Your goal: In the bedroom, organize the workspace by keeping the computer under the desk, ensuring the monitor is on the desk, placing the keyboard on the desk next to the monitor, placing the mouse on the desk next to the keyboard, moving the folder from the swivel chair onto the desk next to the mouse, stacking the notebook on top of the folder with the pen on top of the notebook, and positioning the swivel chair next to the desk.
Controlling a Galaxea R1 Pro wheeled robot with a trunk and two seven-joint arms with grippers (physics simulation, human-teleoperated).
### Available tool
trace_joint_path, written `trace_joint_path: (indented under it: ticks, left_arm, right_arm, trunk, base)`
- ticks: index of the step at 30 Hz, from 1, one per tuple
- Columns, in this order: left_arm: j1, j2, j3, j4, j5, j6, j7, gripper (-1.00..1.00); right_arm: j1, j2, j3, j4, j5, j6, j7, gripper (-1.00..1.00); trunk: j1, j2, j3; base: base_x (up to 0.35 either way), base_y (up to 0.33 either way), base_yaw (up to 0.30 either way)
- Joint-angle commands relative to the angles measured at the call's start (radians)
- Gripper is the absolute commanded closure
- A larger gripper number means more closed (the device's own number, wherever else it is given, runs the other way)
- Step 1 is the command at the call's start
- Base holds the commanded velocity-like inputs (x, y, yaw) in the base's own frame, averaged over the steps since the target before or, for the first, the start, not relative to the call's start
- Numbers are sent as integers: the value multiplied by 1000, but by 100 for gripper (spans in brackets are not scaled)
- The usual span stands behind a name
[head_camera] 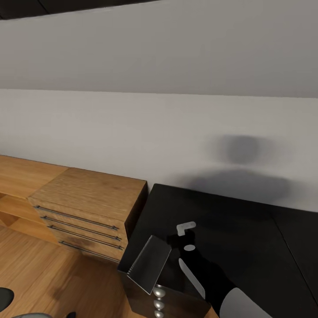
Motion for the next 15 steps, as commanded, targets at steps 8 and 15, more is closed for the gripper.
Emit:
trace_joint_path:
  ticks: [8, 15]
  left_arm:
    - [-1, 1, -5, 1, 11, -1, -7, -100]
    - [-1, 1, -5, 1, 10, -1, -7, -100]
  right_arm:
    - [-1, -3, 2, 14, -8, 4, -9, -100]
    - [-1, -3, 1, 18, -8, 5, -9, -100]
  trunk:
    - [0, -1, -1]
    - [0, -1, -1]
  base:
    - [8, 0, 0]
    - [-86, 0, 0]
